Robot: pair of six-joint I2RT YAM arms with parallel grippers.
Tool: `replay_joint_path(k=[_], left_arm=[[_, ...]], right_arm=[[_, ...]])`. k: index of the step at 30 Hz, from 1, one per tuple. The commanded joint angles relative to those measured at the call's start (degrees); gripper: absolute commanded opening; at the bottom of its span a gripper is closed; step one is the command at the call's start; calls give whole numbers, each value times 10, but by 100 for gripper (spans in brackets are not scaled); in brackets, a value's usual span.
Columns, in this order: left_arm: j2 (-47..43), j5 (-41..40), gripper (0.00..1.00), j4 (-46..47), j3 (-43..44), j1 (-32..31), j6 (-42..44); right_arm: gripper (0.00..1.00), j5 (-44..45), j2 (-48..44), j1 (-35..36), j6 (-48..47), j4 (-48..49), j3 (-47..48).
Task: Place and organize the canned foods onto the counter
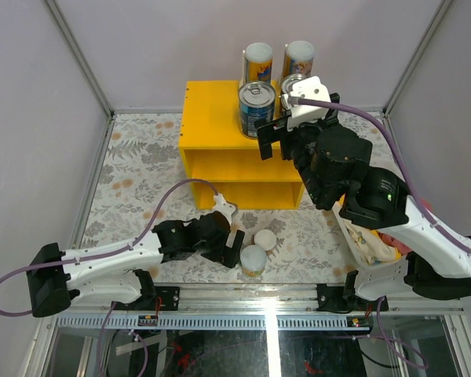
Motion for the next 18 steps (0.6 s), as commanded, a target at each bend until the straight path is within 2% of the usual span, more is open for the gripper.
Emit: replay_joint_path(k=[1,18], left_arm=[[16,-1,94,55,-10,-9,-7],[68,-66,93,96,-20,-54,-63]], right_arm=[[99,16,-16,5,-24,27,5],[99,0,-38,5,-49,38,-9]])
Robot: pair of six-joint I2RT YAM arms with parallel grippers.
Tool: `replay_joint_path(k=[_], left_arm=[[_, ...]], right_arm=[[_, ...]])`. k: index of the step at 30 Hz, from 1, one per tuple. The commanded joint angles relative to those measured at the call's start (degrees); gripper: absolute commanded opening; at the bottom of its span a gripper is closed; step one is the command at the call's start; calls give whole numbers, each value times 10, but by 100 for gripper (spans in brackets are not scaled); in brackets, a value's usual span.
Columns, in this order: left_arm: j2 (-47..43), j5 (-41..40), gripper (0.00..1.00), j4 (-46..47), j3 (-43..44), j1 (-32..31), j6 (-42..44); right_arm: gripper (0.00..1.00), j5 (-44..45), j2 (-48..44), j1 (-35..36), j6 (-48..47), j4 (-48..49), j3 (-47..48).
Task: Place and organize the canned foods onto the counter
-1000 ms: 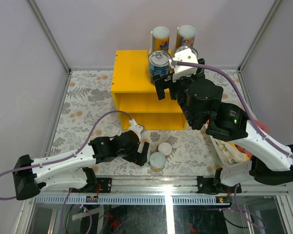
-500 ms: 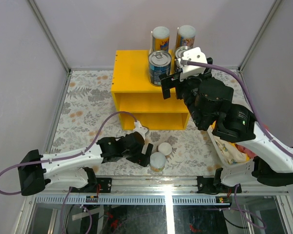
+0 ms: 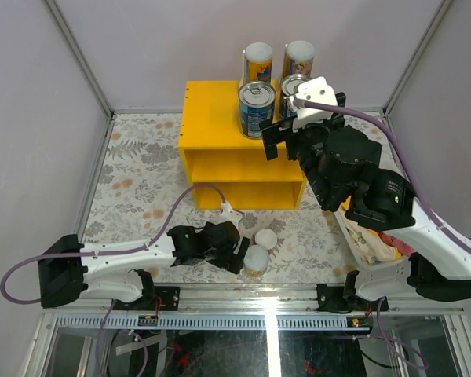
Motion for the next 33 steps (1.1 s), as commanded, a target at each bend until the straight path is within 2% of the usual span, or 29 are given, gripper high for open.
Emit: replay_joint_path(k=[1,11,21,25,29,33], left_arm=[[8,-47,93,56,-2,-19,-26],[3,-185,90,95,-23,-56,-75],[-9,-230,84,123,-68,-75,-111],[-31,-263,81,132,-88,-97,-132],[-52,-300,75,132,-104,-121,-150],[-64,-343,73,132,-115,-151,-169]], right_arm=[[99,1,-26,5,-25,33,-5],[100,-9,-46,5,-26,35,-27],[100,-18,-58,5,-25,36,-39],[99,-23,-56,5,-24,36,-40],[99,-26,-53,5,-22,36,-41],[99,-28,-51,5,-18,33,-41]])
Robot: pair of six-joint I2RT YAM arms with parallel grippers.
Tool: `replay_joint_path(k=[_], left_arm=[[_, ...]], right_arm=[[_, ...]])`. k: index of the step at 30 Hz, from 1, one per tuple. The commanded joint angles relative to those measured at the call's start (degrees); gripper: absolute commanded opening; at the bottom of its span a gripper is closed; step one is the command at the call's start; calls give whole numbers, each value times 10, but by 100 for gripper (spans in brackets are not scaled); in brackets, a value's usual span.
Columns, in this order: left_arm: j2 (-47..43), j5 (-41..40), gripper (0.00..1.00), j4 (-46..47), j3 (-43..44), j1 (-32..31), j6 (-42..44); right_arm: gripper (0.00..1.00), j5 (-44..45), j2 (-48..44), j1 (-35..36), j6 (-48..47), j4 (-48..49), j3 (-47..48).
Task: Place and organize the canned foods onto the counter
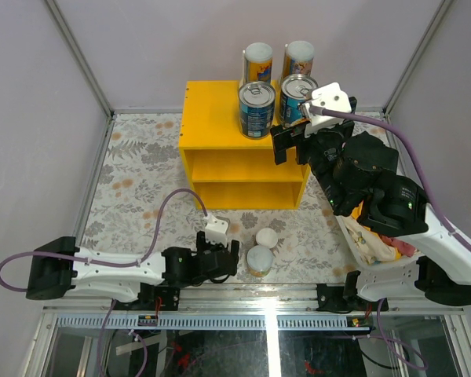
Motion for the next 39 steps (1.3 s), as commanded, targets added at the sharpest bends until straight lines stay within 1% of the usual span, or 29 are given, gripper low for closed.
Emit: replay_joint_path(k=[1,6,12,22,32,37,39], left_arm=[[-14,-90,73,30,-13,-30,-37],[-2,-129,76,25,-18,-61,-61],[8,-171,76,20,-27,-92,-96],[9,-229,76,-11,-25,-117,-132],[30,-244,75,-11,-26,-126,-148],[44,-254,74,-16,-22,-129,-157],[47,-258,68,-18,-19,-131,-158]], right_arm=[[99,-8,-4,5,-11,19,2],[99,-8,-2,5,-6,15,1],[99,-8,1,5,-4,13,1],[99,-9,9,5,0,3,12],[99,-7,11,5,2,-5,20],[99,-8,13,5,1,-8,26],[99,-8,13,5,2,-10,28]])
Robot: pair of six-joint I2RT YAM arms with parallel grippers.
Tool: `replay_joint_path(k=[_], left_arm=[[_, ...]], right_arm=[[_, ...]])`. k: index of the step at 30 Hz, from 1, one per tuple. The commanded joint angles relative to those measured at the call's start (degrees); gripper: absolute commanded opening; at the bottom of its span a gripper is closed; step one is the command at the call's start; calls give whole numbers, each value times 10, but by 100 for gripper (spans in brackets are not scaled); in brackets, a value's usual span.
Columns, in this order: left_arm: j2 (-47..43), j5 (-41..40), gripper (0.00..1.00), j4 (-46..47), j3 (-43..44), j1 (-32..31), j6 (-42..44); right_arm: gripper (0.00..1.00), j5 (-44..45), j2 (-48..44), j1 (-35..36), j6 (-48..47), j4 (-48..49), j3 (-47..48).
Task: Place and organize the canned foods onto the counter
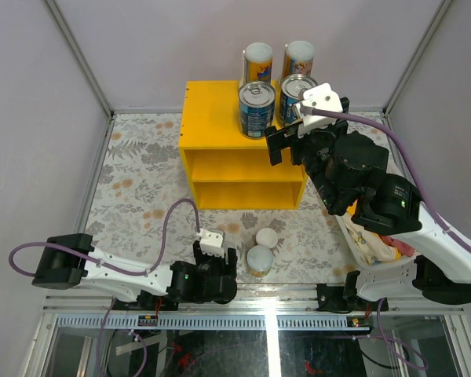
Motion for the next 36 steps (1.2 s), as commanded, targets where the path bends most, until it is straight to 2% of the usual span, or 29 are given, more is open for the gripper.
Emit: replay_joint_path(k=[1,4,7,18,23,36], left_arm=[[10,-54,65,-11,3,-8,-20],[18,-58,58,-12,5,-9,-24],[28,-62,57,-14,9,-12,-28],[9,-104,14,-105,63,-37,-51],[-24,-117,2,-164,107,-42,-47],[-90,-145,0,-242,293,-50,66]], right_arm=[[99,-7,1,5,-5,-5,27],[99,-7,1,5,-4,-10,30],[99,-8,2,5,-1,-15,33],[99,-8,-5,5,4,-11,22],[99,-6,-13,5,2,2,2],[100,16,-44,5,28,13,-70]])
